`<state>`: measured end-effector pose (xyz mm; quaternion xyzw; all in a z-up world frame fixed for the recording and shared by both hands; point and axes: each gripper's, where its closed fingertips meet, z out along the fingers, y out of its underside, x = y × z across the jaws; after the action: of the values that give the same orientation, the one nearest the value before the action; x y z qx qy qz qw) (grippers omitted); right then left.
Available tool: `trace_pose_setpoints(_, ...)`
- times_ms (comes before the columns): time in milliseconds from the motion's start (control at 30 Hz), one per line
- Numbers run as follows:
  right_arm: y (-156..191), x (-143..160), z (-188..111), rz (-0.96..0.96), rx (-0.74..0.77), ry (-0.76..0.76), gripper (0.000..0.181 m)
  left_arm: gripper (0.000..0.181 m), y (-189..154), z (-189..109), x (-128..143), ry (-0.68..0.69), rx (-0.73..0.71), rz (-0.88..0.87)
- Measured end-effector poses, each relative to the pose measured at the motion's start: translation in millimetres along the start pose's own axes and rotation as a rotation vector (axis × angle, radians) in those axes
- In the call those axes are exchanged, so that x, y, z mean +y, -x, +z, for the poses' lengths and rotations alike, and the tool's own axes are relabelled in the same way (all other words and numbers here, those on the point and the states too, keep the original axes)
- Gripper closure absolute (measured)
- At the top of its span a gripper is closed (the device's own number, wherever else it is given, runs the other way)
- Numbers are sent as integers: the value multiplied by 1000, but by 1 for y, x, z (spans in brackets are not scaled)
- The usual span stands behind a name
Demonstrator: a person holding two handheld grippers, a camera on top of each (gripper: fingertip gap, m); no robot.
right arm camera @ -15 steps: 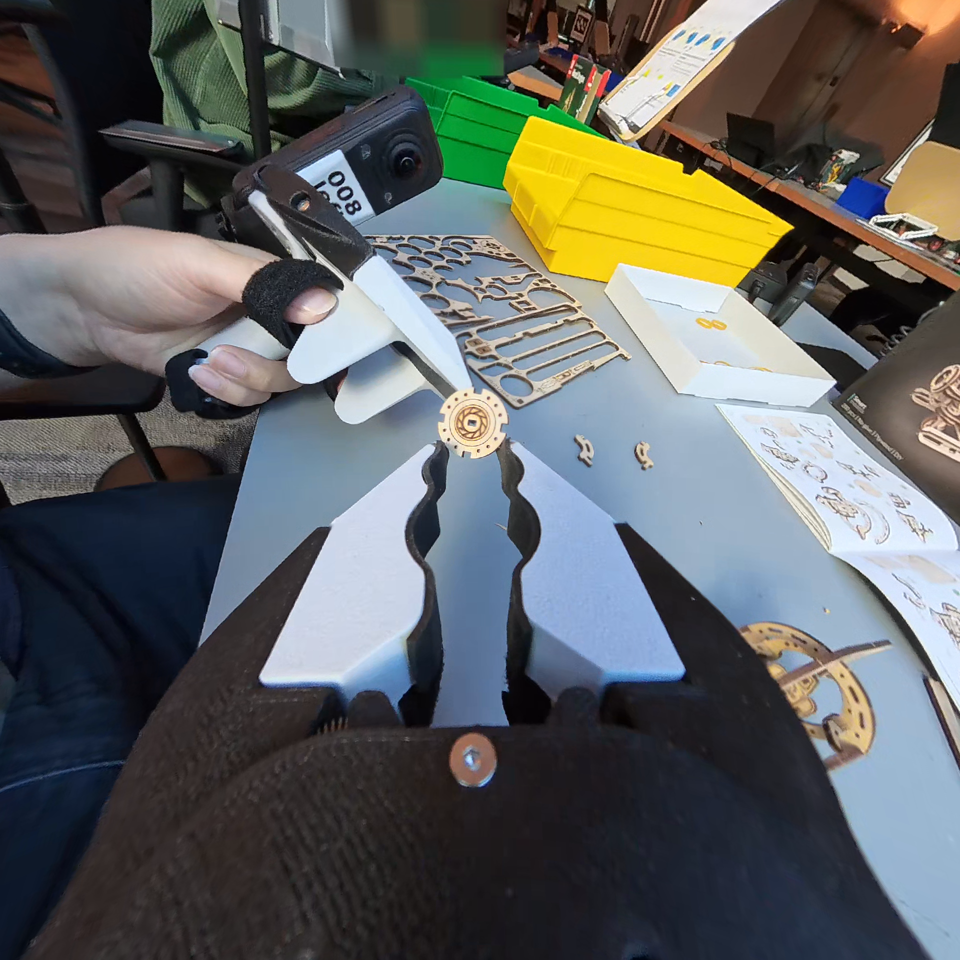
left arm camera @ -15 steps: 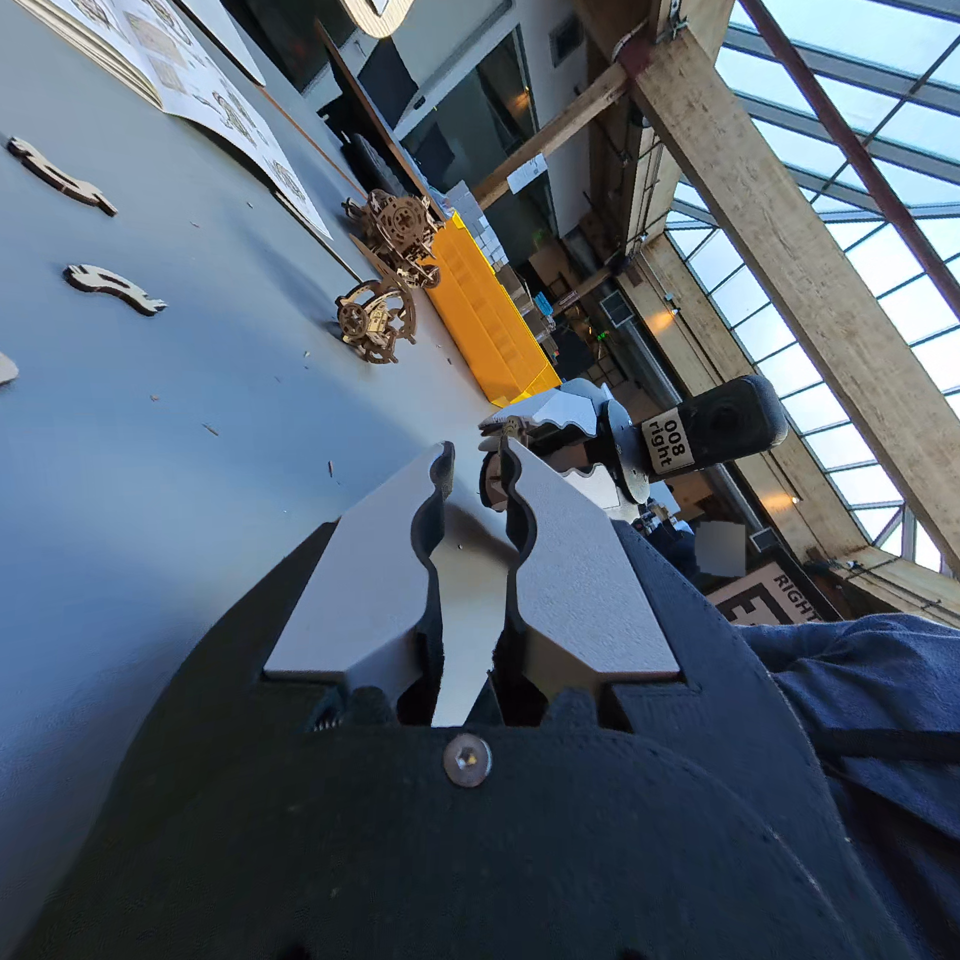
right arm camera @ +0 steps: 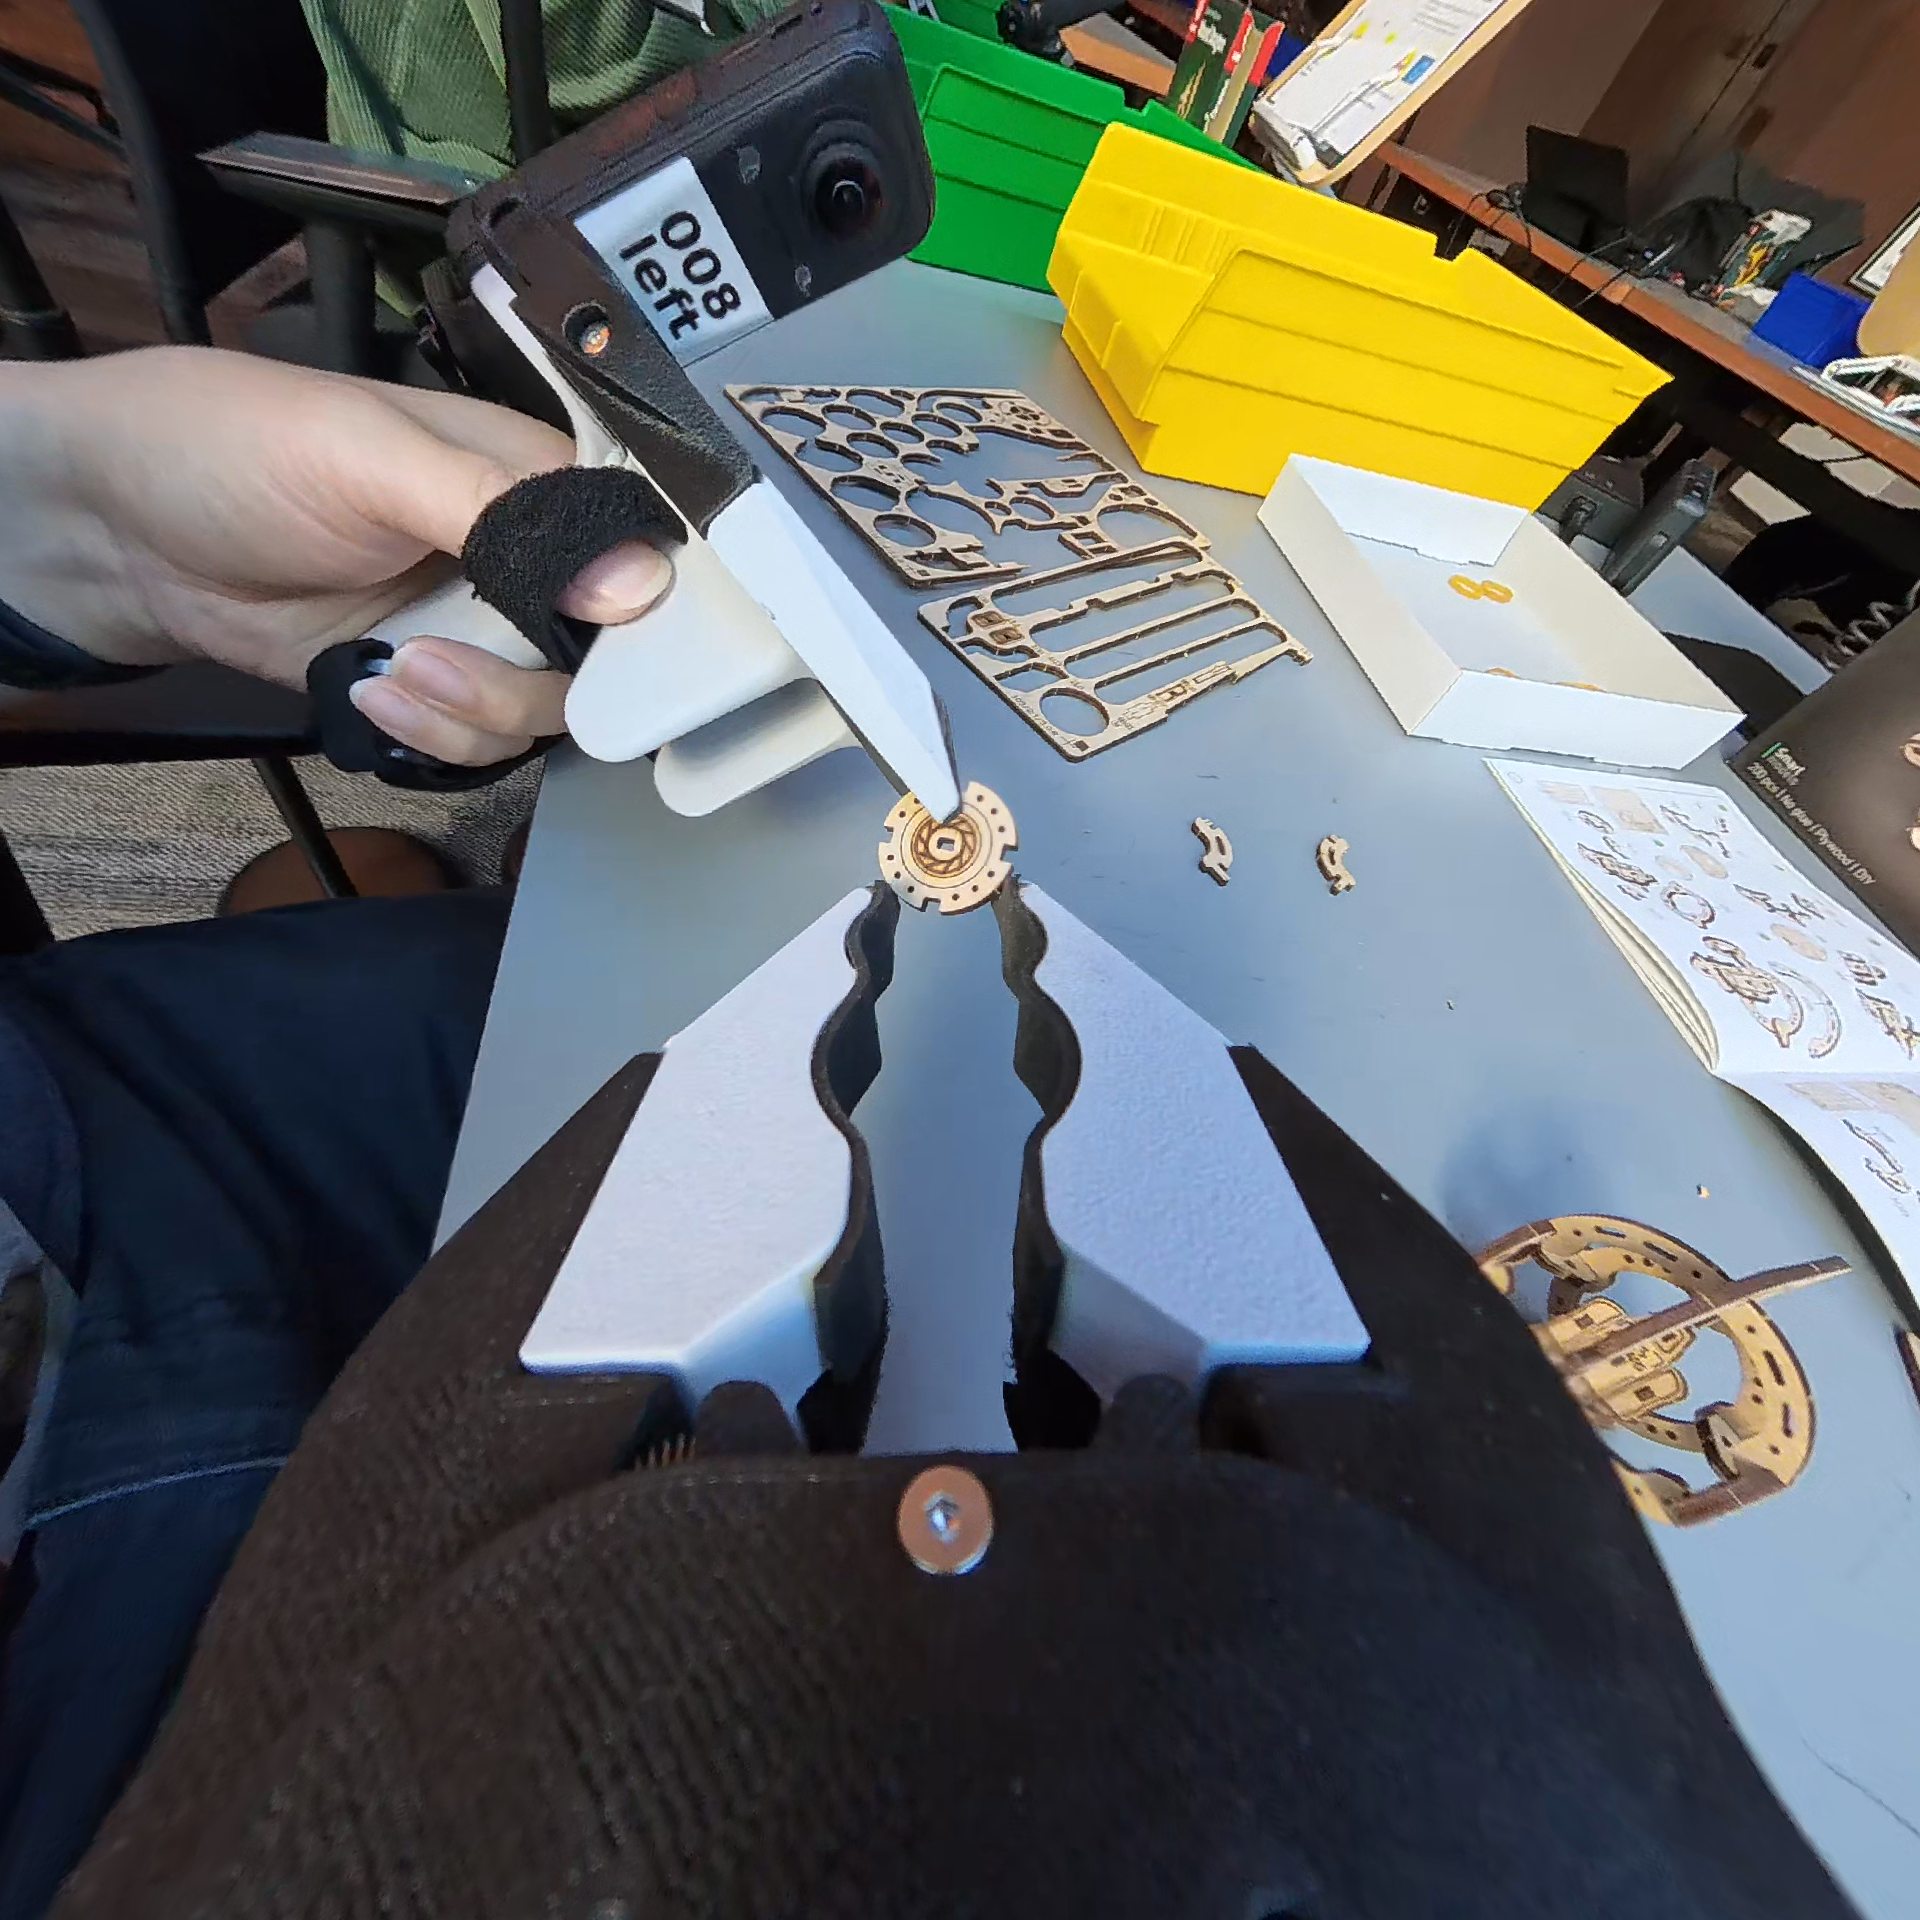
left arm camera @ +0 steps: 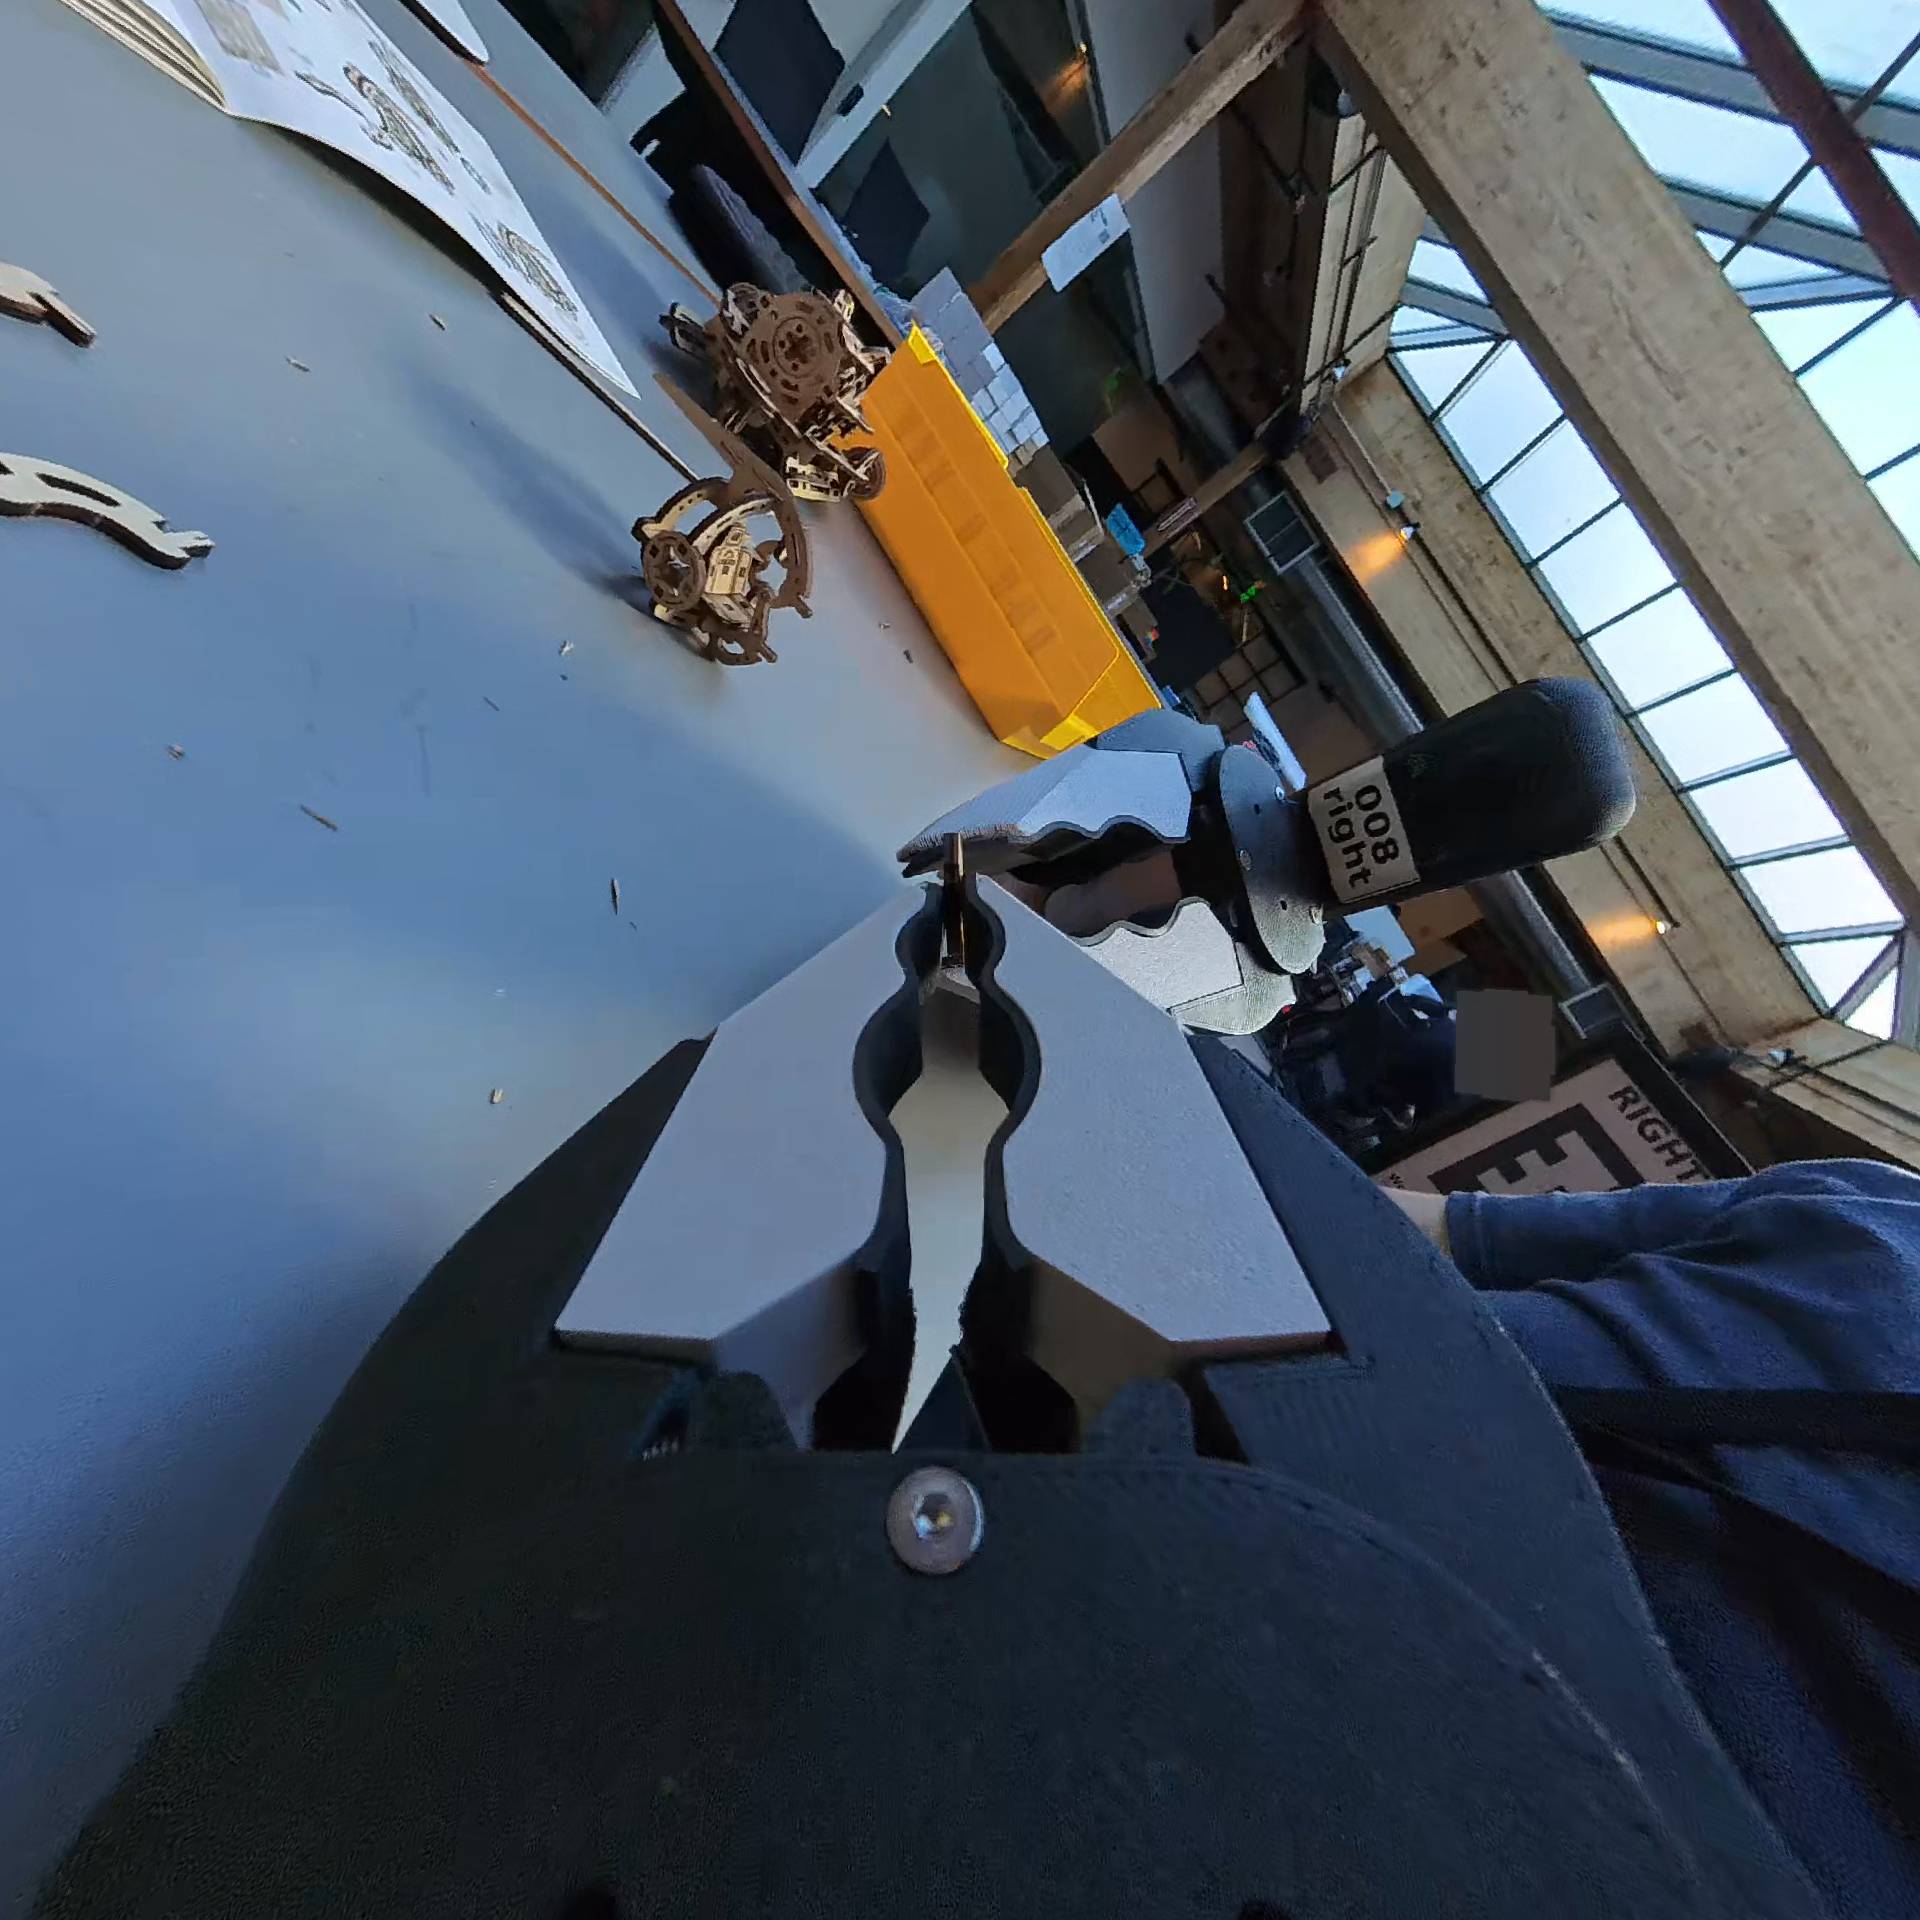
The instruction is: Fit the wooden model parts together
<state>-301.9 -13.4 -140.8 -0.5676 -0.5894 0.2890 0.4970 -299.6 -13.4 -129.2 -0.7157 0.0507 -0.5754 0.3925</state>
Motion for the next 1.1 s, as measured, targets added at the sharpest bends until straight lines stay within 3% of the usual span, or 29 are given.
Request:
trace_pose_setpoints(133,6,-4,3,107,-67,-20,162,180,-1,-7,0,-22,35,-53)
trace_pose_setpoints(300,7,-12,6,566,-235,-109,153,181,-3,-20,-3,-68,59,-43)
trace_pose_setpoints(400,9,-13,7,739,-338,-130,154,180,-6,-24,-1,-83,55,-7)
trace_pose_setpoints(600,19,-17,8,763,-446,-122,163,180,-11,-24,4,-63,100,8)
trace_pose_setpoints(633,23,-20,6,762,-484,-131,177,180,-11,-23,5,-57,105,12)
trace_pose_setpoints(833,23,-18,7,838,-528,-121,181,172,-10,-24,6,-47,100,32)
trace_pose_setpoints(1100,26,-17,8,880,-564,-104,181,179,-7,-26,9,-30,85,39)
